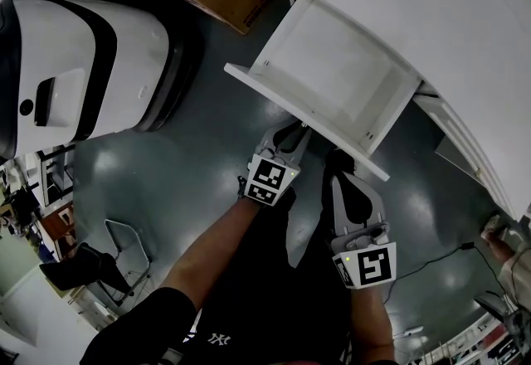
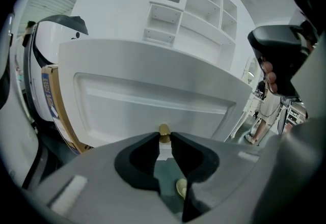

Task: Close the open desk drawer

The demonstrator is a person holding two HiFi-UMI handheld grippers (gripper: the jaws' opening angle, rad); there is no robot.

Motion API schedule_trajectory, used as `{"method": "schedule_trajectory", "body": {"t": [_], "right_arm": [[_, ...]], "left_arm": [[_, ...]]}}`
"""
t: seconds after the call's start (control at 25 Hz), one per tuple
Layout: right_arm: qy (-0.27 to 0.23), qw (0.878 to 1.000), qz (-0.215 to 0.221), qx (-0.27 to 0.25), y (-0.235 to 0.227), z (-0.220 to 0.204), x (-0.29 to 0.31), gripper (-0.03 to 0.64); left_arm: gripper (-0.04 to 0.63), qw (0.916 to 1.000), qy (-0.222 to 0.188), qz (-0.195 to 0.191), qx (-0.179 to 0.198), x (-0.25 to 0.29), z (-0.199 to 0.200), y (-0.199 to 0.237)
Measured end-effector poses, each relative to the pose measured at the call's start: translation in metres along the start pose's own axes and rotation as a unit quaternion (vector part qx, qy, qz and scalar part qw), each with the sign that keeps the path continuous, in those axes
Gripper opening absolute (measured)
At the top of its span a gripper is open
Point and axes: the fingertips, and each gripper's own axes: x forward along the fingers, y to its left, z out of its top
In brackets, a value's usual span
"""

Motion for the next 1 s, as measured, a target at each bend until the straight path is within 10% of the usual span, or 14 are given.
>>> {"method": "schedule_trajectory", "body": {"t": [1.0], "right_arm": [[-0.012,1.000,-0.009,-0.012,-0.073,0.023,0.027,0.023]], "left_arm": [[0.075,0.9997,-0.026,0.000,0.005,0.074,0.057,0.012]]}}
